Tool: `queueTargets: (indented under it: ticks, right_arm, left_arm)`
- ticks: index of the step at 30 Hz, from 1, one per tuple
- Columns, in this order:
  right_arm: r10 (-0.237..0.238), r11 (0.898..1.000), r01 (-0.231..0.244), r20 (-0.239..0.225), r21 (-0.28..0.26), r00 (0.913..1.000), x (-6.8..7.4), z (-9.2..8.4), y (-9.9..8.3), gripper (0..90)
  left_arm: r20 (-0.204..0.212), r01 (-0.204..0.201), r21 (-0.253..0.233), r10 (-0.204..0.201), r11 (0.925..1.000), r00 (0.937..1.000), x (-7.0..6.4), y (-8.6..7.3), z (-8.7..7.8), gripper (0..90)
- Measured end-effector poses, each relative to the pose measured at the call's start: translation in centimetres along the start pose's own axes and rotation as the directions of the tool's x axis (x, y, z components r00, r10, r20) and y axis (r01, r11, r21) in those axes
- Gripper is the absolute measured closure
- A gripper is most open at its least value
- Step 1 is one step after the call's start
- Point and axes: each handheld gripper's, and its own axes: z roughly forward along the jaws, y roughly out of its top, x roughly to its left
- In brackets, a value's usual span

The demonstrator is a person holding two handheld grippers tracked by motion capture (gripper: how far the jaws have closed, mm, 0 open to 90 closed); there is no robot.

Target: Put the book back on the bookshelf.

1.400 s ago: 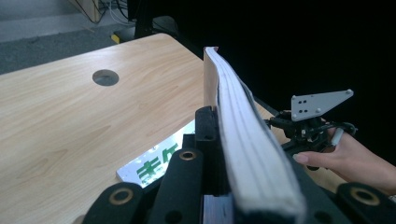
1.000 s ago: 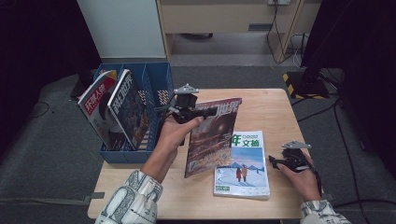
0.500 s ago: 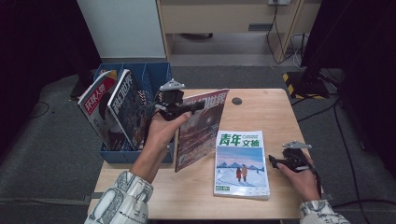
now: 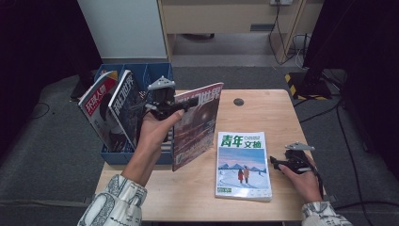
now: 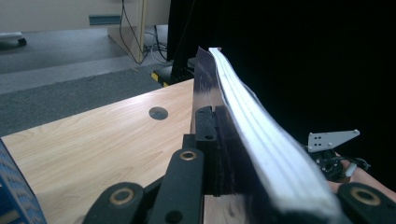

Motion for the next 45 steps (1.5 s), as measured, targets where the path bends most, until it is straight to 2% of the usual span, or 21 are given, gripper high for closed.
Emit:
queueTargets:
  ticks: [7, 22, 45]
  right_arm:
    - [-0.006, 1.0, 0.006, -0.001, -0.005, 1.0, -0.1, 0.0, -0.1, 20.9]
    - [0.005, 1.0, -0.005, 0.006, -0.022, 1.0, -0.1, 0.2, -0.2, 19.7]
    - [0.01, 1.0, -0.01, 0.008, -0.025, 0.9999, 0.0, 0.2, -0.2, 19.6]
  left_arm:
    - [-0.017, -0.005, -0.015, 0.004, 0.9999, 0.9998, 0.3, 0.3, -1.4, 83.8]
    - [-0.071, 0.008, -0.062, -0.012, 0.9981, 0.9974, 1.7, 0.6, -4.7, 83.8]
    - [-0.125, 0.026, -0.122, -0.042, 0.9922, 0.9912, 3.0, 1.1, -8.0, 83.8]
